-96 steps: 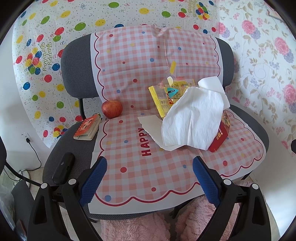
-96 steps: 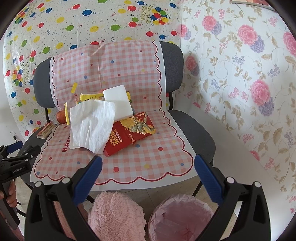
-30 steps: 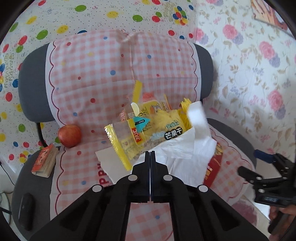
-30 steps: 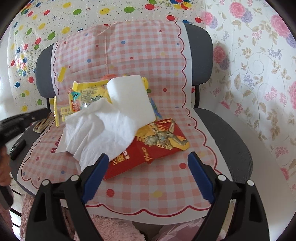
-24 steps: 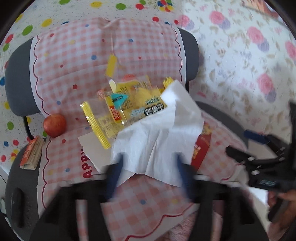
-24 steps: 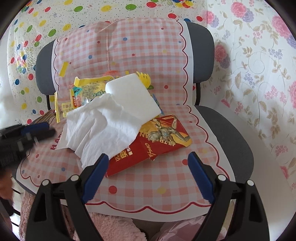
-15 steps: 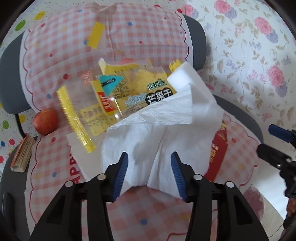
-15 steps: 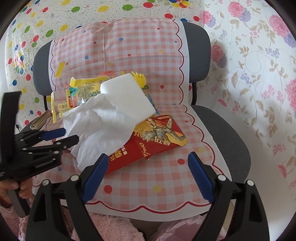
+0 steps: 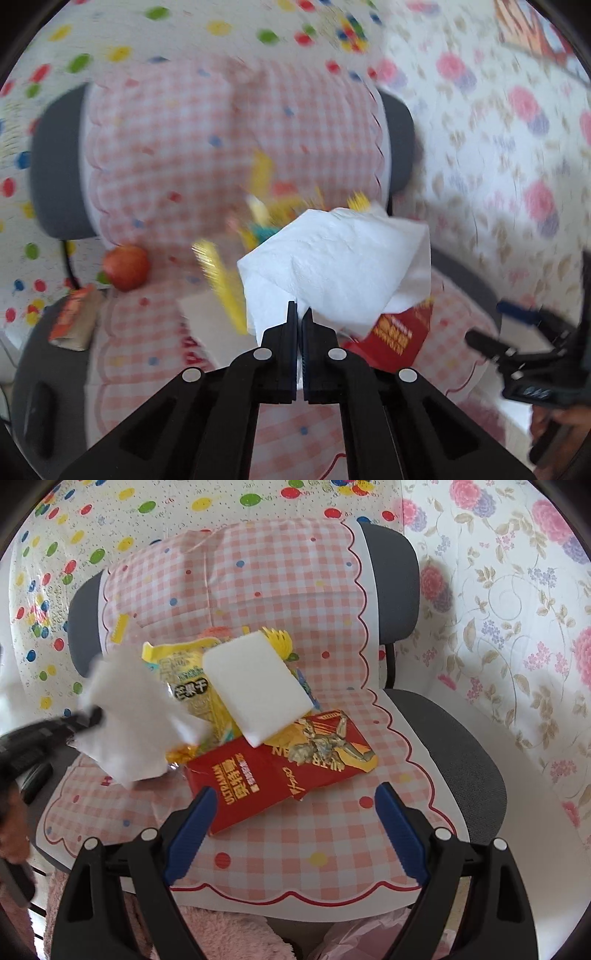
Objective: Collect trash
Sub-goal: 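Grasp the white paper square with the right tool while the left tool holds the tissue, then carry tissue and paper over the pink bin and open both tools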
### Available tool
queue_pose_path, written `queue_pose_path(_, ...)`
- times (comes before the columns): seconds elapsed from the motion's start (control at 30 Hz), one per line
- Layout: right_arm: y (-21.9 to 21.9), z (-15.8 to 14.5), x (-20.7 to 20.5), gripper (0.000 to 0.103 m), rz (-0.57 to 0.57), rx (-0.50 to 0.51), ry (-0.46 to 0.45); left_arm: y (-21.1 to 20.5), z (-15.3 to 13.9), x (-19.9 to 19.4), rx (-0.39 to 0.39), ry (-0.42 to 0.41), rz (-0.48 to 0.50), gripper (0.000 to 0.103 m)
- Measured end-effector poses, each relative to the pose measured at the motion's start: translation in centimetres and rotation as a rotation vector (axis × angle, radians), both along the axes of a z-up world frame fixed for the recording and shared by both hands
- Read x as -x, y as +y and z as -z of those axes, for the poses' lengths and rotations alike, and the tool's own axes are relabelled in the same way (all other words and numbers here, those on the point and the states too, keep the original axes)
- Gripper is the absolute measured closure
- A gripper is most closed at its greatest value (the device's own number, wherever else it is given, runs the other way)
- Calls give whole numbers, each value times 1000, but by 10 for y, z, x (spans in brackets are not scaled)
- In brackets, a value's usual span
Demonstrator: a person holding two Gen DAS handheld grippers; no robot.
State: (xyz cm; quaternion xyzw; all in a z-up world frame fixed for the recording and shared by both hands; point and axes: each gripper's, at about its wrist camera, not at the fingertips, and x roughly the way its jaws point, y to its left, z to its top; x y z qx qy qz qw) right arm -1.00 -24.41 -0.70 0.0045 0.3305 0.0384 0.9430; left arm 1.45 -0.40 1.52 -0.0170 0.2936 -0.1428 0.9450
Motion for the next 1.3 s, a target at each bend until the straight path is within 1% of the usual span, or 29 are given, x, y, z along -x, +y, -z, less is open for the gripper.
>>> queue_pose_path(0.03, 2, -1, 0, 17, -7, -1, -7, 9, -7, 6, 11, -8, -26, 101)
queue_pose_path(0.07, 4, -2, -1, 22, -10, 0, -12, 15, -11, 8, 14, -9, -49, 101)
queue_pose_path(0.1, 6, -2, -3, 28, -13, 0, -14, 22, -14, 12, 22, -8, -72, 101)
queue_pose_path(0.13, 7, -1, -7, 41, -21, -5, -14, 26, -15, 13, 29, -6, -80, 101)
queue_pose_path(0.17, 8, -1, -11, 44, -28, -10, -12, 29, -16, 14, 37, 0, -89, 101)
queue_pose_path(0.27, 16, 2, -27, 44, -62, -7, -15, 30, -13, 13, 46, 16, -98, 101)
queue_pose_path(0.4, 31, 4, -50, 44, -106, 47, -36, 28, -4, 9, 41, 31, -102, 101)
queue_pose_path(0.5, 40, 7, -66, 51, -123, 92, -48, 24, 5, 3, 44, 49, -84, 101)
queue_pose_path(0.57, 48, 9, -77, 59, -131, 125, -60, 22, 8, 2, 42, 51, -81, 101)
queue_pose_path(0.63, 52, 12, -87, 60, -127, 145, -54, 20, 11, -1, 40, 58, -78, 101)
queue_pose_path(0.73, 54, 17, -95, 74, -113, 167, -43, 18, 15, -2, 40, 60, -72, 101)
queue_pose_path(0.77, 53, 17, -95, 77, -111, 164, -49, 17, 15, -2, 40, 59, -70, 101)
queue_pose_path(0.83, 51, 14, -89, 79, -101, 159, -69, 16, 15, -1, 43, 56, -65, 101)
queue_pose_path(0.9, 46, 8, -83, 79, -85, 147, -89, 15, 15, 1, 42, 47, -60, 101)
queue_pose_path(0.97, 36, -2, -70, 79, -66, 114, -107, 12, 13, 4, 42, 33, -53, 101)
queue_pose_path(1.03, 27, -11, -60, 79, -55, 86, -122, 7, 9, 10, 38, 6, -40, 101)
queue_pose_path(1.17, 8, -32, -24, 79, -28, 29, -132, -5, -3, 19, 48, -31, 2, 101)
queue_pose_path(1.3, -9, -39, 17, 79, 19, 2, -126, -25, -13, 36, 61, -70, 59, 101)
